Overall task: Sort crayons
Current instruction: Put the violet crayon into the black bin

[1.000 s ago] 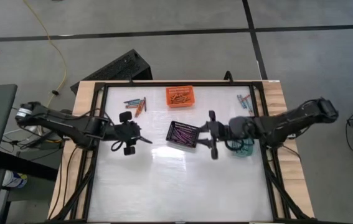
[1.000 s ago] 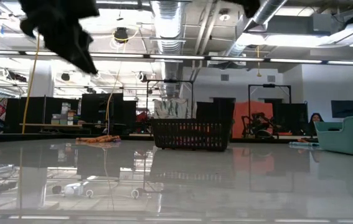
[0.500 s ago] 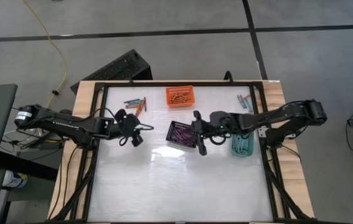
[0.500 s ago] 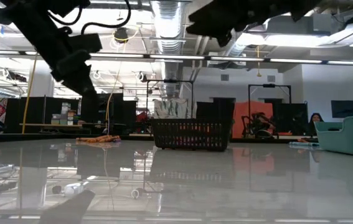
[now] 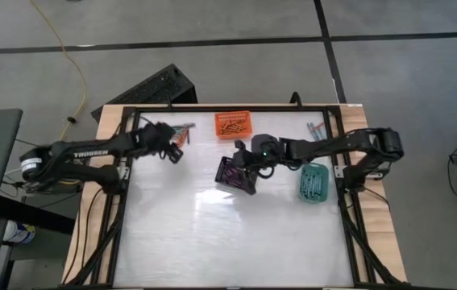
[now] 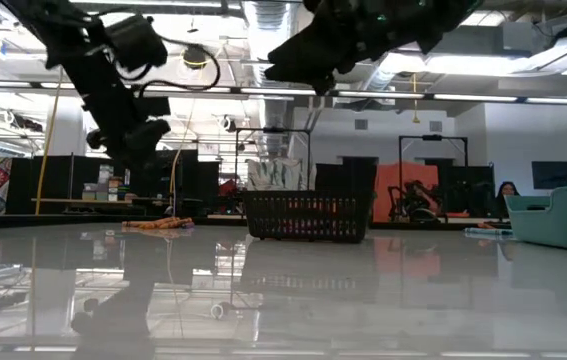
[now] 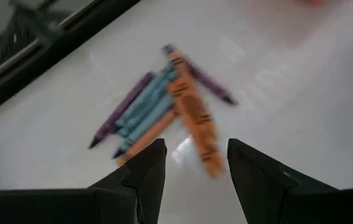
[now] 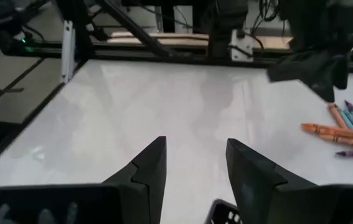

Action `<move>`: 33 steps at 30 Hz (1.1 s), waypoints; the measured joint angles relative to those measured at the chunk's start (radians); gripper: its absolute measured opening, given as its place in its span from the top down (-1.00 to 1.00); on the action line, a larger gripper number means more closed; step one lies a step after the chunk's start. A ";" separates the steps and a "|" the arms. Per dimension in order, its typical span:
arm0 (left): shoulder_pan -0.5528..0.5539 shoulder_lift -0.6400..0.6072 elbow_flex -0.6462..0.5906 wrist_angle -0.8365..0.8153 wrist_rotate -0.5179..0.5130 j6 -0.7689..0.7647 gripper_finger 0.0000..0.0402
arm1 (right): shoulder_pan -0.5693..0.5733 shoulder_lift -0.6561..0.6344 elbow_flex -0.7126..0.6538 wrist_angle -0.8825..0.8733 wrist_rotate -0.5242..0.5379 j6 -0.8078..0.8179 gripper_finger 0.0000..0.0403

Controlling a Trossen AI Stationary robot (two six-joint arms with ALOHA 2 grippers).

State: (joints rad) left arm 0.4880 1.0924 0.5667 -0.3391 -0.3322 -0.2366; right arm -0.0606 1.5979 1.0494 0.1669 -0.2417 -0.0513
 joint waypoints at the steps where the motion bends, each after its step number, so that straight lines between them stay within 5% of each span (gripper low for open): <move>1: 0.043 0.007 0.000 0.004 0.027 0.013 0.19 | -0.004 0.007 0.004 -0.004 0.000 -0.003 0.20; 9: 0.292 0.120 0.000 0.042 0.180 0.204 0.19 | -0.035 0.028 0.019 -0.004 -0.048 -0.003 0.20; 23: 0.322 0.279 0.149 0.031 0.201 0.380 0.19 | -0.067 0.028 0.019 -0.008 -0.100 -0.010 0.20; 33: 0.425 0.404 0.393 -0.332 0.109 0.514 0.23 | -0.062 0.028 0.019 -0.048 -0.100 -0.027 0.20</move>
State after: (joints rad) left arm 0.9131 1.4967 0.9593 -0.6709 -0.2234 0.2777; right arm -0.1226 1.6257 1.0687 0.1194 -0.3420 -0.0784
